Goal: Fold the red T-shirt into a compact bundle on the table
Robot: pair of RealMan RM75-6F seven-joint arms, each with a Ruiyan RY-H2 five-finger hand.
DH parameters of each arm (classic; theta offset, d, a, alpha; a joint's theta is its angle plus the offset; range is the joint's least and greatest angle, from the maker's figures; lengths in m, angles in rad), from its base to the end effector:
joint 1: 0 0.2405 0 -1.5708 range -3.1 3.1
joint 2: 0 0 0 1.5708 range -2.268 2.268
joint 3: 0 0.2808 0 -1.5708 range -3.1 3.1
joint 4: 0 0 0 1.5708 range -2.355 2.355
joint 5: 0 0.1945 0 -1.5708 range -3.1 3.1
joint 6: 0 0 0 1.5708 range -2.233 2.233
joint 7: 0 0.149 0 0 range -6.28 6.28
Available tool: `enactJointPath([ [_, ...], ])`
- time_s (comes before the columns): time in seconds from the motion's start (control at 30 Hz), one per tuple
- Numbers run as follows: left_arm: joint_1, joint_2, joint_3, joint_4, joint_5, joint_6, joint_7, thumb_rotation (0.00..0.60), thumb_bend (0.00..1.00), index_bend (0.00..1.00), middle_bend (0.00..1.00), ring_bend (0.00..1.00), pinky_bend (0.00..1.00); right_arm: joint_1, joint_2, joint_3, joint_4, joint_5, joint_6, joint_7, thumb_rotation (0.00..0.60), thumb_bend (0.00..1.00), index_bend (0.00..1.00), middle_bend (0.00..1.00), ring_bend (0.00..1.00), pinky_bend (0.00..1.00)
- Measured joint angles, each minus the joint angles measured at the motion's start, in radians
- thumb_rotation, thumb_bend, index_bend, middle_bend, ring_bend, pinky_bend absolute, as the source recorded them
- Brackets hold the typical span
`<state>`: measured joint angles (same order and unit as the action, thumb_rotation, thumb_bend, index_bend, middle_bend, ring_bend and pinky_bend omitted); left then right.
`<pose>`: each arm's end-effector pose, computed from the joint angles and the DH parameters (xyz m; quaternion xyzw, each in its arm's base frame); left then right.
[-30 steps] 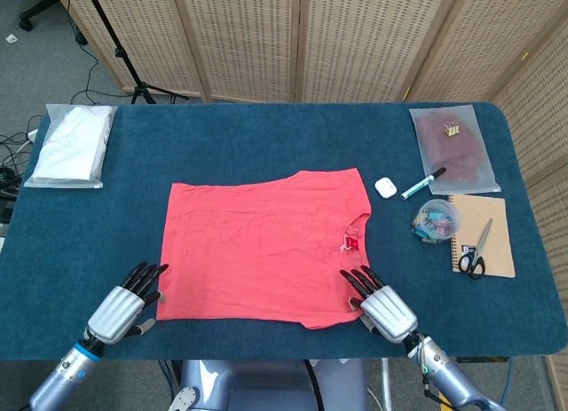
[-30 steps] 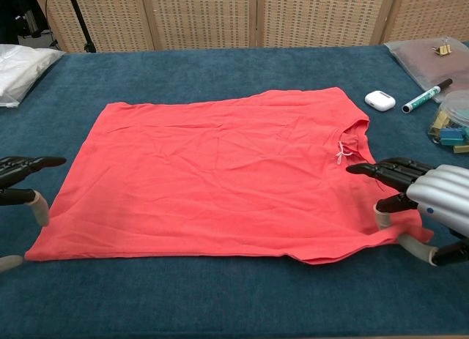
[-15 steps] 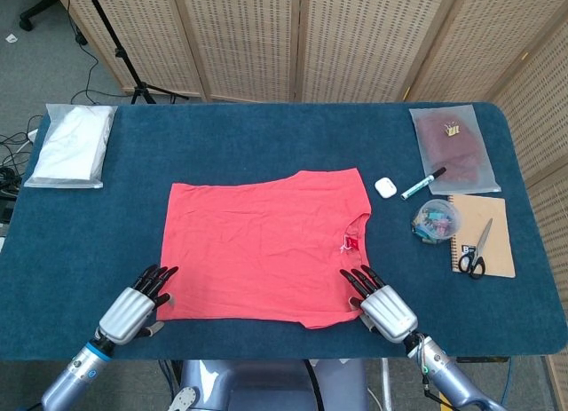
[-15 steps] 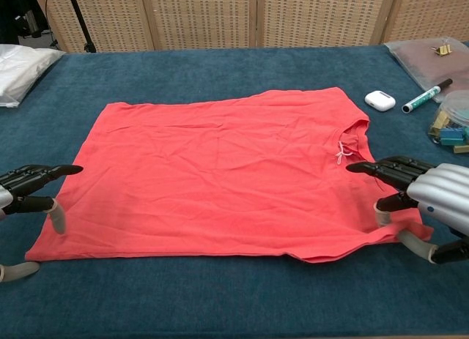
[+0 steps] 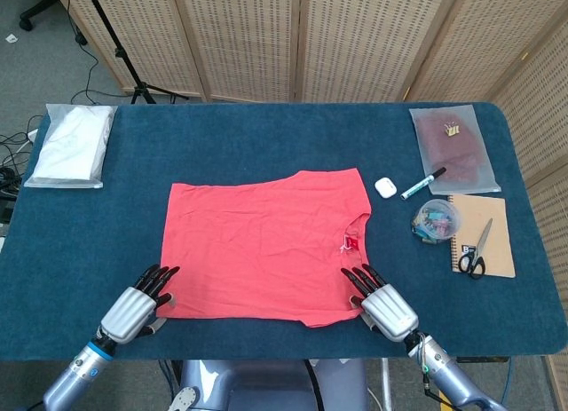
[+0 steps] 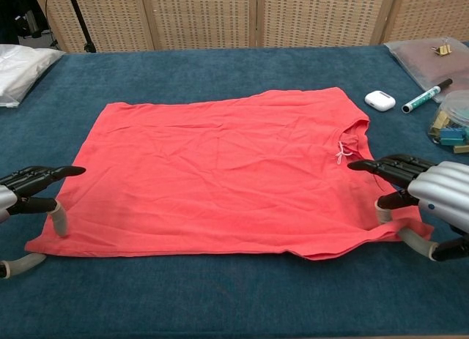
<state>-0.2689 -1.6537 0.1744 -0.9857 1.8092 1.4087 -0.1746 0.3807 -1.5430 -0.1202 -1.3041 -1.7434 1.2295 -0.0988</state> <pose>-0.3120 0.1957 -0.0127 -0.7676 -0.3444 -0.4044 0.3587 -0.2652 -0.2228 -0.0074 0.8032 -0.3045 0.3691 0.3547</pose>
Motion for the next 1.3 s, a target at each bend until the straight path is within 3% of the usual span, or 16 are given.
enactJointPath([
  [0.43, -0.001, -0.012, 0.003, 0.008, -0.009, 0.000, 0.005, 0.600, 0.45, 0.59, 0.00, 0.00, 0.00, 0.001, 0.001, -0.001, -0.001, 0.000, 0.002, 0.003, 0.600, 0.61, 0.57, 0.00, 0.00, 0.00],
  [0.7, 0.001, -0.023, 0.001, 0.024, -0.011, 0.014, -0.005, 0.600, 0.49, 0.72, 0.00, 0.00, 0.00, 0.002, 0.001, -0.005, 0.000, -0.003, -0.001, 0.005, 0.600, 0.62, 0.58, 0.00, 0.00, 0.00],
  [1.07, 0.007, -0.019, 0.011, 0.033, 0.004, 0.053, -0.008, 0.600, 0.51, 0.74, 0.00, 0.00, 0.00, 0.008, 0.010, -0.021, -0.007, -0.021, -0.003, 0.030, 0.600, 0.67, 0.60, 0.00, 0.00, 0.00],
  [1.3, 0.006, 0.022, 0.030, -0.027, 0.034, 0.086, -0.012, 0.600, 0.53, 0.74, 0.00, 0.00, 0.00, 0.029, 0.048, -0.058, -0.031, -0.068, -0.009, 0.106, 0.600, 0.69, 0.61, 0.00, 0.00, 0.00],
])
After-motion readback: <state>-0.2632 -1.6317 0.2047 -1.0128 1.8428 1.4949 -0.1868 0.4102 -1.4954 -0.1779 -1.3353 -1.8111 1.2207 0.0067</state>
